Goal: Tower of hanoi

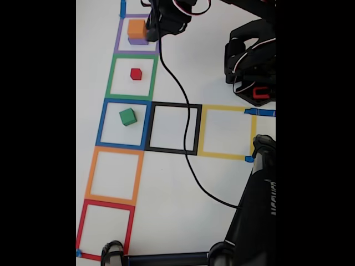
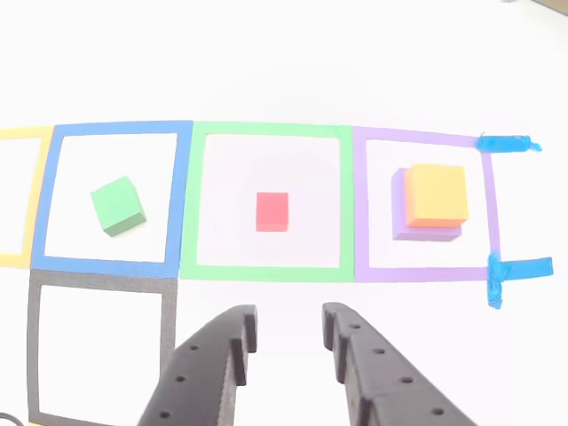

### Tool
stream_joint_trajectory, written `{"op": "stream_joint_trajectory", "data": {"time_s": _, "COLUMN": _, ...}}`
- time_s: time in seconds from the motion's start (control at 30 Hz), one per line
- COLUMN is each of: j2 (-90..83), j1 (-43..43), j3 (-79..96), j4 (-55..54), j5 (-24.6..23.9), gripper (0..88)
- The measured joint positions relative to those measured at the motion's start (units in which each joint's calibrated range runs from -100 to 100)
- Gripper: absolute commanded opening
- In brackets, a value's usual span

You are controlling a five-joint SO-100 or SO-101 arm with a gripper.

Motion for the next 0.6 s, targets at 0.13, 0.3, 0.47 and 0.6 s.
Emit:
{"op": "stream_joint_trajectory", "data": {"time_s": 0.13, "j2": 0.00, "j1": 2.69, "j3": -6.46, "j4": 4.59, "j5": 0.00, "gripper": 3.7}}
{"op": "stream_joint_trajectory", "data": {"time_s": 0.3, "j2": -0.76, "j1": 6.32, "j3": -6.29, "j4": 6.93, "j5": 0.00, "gripper": 6.1}}
{"op": "stream_joint_trajectory", "data": {"time_s": 0.47, "j2": -8.61, "j1": 10.77, "j3": 9.03, "j4": 0.40, "j5": 0.00, "gripper": 15.1}}
{"op": "stream_joint_trajectory", "data": {"time_s": 0.6, "j2": -13.25, "j1": 13.81, "j3": 26.56, "j4": -12.33, "j5": -0.36, "gripper": 27.7}}
